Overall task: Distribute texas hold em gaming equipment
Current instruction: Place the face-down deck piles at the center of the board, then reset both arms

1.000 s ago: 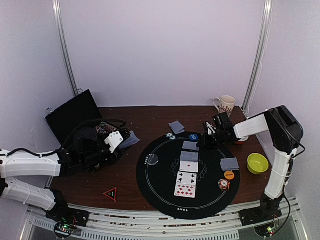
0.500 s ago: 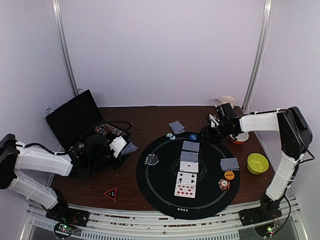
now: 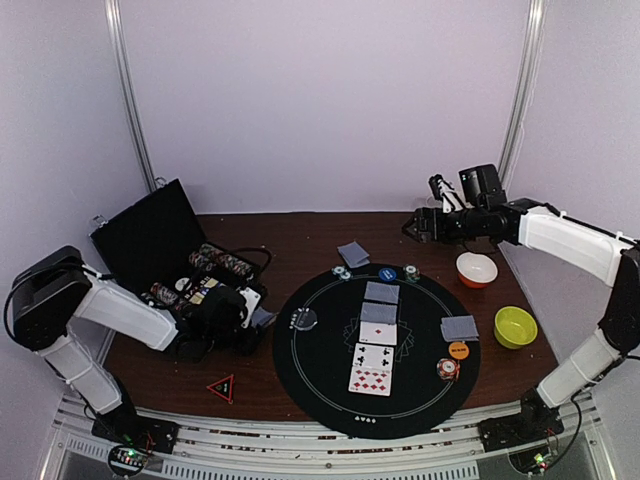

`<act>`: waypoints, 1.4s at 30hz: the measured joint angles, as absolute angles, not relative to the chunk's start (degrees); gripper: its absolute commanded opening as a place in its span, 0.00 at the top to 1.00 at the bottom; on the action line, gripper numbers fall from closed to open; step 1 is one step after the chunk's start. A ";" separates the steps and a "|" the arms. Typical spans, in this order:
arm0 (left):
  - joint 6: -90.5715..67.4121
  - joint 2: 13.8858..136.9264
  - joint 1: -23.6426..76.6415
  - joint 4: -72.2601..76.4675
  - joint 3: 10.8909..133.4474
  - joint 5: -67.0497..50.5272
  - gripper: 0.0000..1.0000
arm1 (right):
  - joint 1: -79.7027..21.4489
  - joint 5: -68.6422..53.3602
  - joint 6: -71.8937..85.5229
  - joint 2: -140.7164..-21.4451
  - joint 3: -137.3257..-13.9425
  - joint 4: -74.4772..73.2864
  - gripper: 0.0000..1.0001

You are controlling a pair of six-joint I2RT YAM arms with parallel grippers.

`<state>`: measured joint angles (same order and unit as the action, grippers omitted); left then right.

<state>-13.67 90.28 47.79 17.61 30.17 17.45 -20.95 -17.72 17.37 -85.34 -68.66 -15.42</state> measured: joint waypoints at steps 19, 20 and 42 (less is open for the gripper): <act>-15.07 71.24 50.28 9.89 27.49 19.25 0.02 | -14.87 -16.19 14.74 -75.77 -68.82 -15.55 0.00; -14.00 69.56 50.37 9.85 27.44 18.24 0.02 | -13.85 -16.21 14.76 -75.07 -68.14 -14.04 0.00; -9.17 75.35 17.34 50.09 18.76 36.62 0.02 | 0.73 8.84 10.85 -73.14 -4.86 61.30 0.00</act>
<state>-9.17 75.35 17.34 50.09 18.76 36.62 0.73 8.84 10.85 -73.14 -4.86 61.30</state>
